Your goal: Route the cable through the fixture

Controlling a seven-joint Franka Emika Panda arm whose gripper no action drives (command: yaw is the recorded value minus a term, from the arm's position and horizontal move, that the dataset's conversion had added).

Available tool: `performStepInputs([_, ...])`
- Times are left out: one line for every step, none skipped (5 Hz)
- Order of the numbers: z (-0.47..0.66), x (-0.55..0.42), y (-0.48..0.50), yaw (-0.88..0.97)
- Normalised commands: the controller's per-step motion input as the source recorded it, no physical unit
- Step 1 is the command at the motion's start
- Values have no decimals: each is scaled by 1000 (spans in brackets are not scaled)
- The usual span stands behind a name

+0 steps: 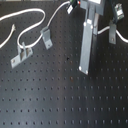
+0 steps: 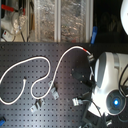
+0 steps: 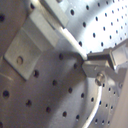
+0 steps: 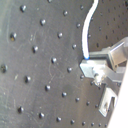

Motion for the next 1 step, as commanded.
performStepInputs([142, 13, -4, -691])
